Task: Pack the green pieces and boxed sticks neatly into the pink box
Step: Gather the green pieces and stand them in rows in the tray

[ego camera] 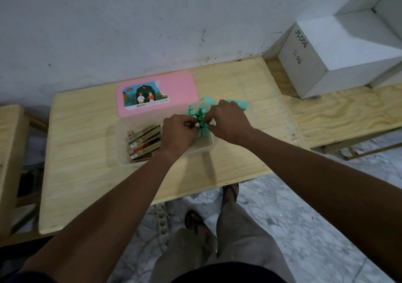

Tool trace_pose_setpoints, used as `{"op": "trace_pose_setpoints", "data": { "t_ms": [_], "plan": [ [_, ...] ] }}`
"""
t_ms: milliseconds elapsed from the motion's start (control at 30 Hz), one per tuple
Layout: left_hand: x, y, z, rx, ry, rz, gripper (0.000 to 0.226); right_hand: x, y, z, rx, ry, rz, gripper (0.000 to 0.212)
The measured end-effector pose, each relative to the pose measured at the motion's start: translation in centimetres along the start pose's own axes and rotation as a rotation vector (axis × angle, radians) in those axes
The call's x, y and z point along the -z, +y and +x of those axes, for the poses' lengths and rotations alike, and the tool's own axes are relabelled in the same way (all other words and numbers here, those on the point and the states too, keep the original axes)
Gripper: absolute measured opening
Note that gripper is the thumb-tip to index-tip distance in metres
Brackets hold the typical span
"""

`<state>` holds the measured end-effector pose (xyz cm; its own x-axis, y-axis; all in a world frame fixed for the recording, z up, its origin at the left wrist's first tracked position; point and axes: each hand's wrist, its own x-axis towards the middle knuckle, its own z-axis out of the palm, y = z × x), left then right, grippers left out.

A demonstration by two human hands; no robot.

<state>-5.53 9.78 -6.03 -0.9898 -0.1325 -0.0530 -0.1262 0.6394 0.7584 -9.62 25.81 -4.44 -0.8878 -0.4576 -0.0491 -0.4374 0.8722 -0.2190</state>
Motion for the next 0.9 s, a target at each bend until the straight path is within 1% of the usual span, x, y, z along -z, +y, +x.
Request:
{"op": "trace_pose_setpoints", "data": {
  "t_ms": [200,267,333,533,600,733,800,900],
  "plan": [
    [-0.5,-0.6,-0.4,-0.045,0.053,0.01,0.021,-0.7,0.1,-0.3,0.059,0.075,-0.088,0.023],
    [-0.5,-0.7,-0.5,-0.021,0.025,-0.042,0.018,-0.5,0.4,-0.2,0.05,0.054,-0.063,0.023],
    [-0.3,-0.5,-0.9,-0.018,0.005,-0.036,0.018,-0.2,0.2,-0.1,0.05,0.04,-0.025,0.023],
    [-0.7,-0.6,-1.1,-0.035,0.026,-0.016,0.021,0.0,0.1,-0.2,0.063,0.021,-0.058,0.026],
    [-0.7,-0.5,-1.2,-0.034,0.034,-0.018,0.022,0.0,0.3,-0.3,0.076,0.033,-0.06,0.026],
    [-0.4,-0.1,-1.5,0.032,0.067,-0.065,0.028,0.5,1.0,-0.3,0.088,0.099,0.031,0.027],
    [-0.1,0.5,-1.4,0.014,0.092,-0.041,0.03,1.1,1.9,-0.2,0.057,0.15,0.079,0.025],
    [0.1,2.1,-0.3,-0.036,0.139,0.054,0.029,1.9,3.9,0.3,-0.053,0.186,0.133,0.019]
  ]
}}
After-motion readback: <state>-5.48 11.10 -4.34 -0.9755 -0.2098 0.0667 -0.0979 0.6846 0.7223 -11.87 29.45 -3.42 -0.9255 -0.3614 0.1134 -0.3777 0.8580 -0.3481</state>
